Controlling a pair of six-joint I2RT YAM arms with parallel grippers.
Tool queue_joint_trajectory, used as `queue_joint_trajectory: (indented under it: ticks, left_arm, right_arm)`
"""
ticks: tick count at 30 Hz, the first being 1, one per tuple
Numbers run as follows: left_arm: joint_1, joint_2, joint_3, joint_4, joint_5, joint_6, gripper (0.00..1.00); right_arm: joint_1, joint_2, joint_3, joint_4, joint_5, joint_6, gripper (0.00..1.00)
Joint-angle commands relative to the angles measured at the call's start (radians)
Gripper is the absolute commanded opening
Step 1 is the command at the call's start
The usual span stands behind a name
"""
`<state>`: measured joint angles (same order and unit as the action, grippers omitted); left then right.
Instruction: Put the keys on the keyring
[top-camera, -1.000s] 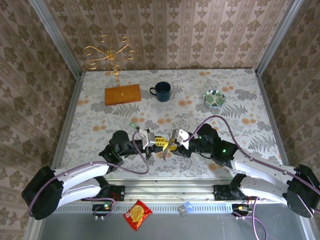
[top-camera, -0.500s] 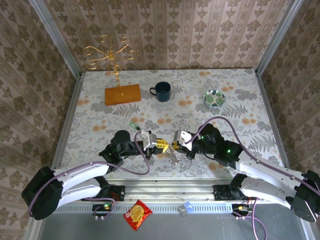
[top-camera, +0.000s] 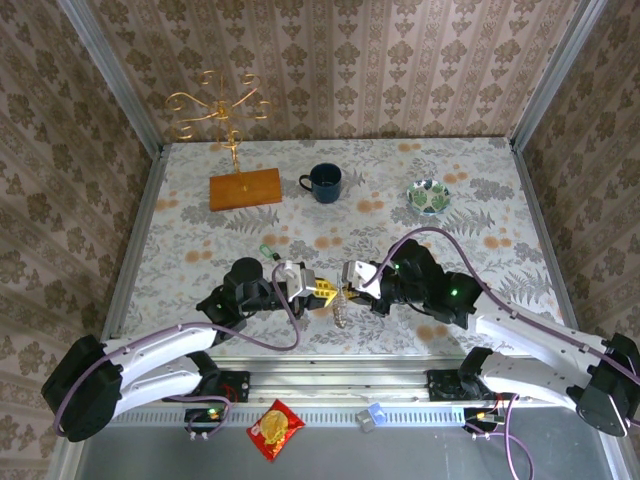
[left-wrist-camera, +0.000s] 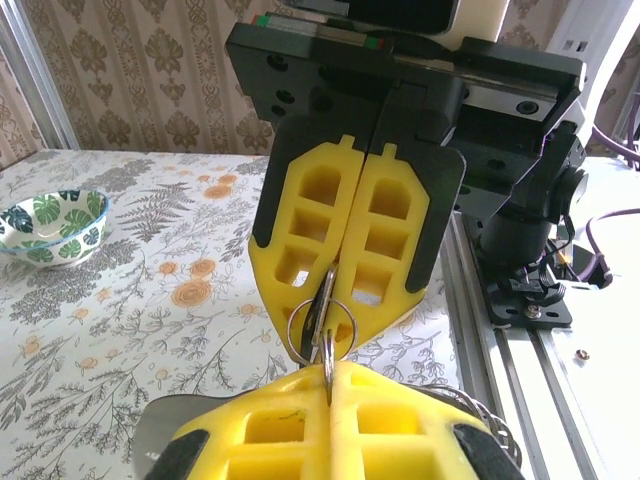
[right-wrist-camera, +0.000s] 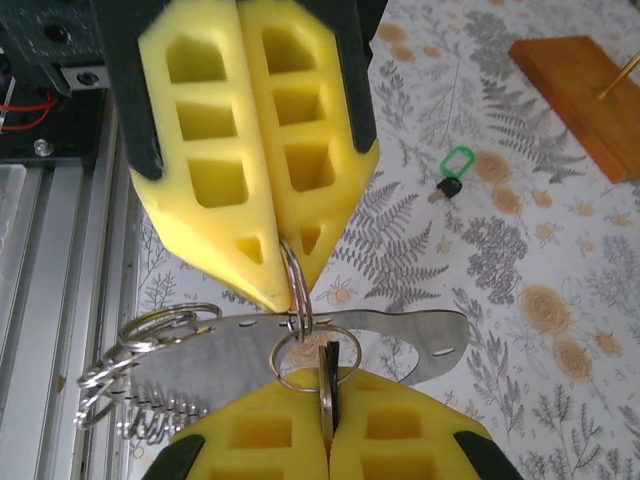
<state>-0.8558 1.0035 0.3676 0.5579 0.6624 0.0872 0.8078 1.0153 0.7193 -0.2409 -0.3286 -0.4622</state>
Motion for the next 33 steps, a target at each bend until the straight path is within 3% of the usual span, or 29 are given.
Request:
queue_joint_trajectory:
  ticks: [1,15,27,33]
  left_arm:
    - [0.001,-0.017,0.030,0.020,0.024,0.021,0.00]
    - [0.002,-0.017,0.028,-0.004,0.010,0.026,0.00]
    - [0.001,-0.021,0.054,-0.163,-0.012,0.091,0.00]
    - [0.001,-0.030,0.050,-0.135,-0.012,0.080,0.00]
  right_arm:
    - [0.007,0.028,0.043,-0.053,-0.022,-0.018,0.00]
    - [0.018,0.045,0.052,-0.007,-0.068,0.018,0.00]
    - [0.019,-0.011,0.046,-0.005,-0.028,0.012,0.00]
    - [0.019,0.014,0.032,-0.053,0.005,-0.004,0.04]
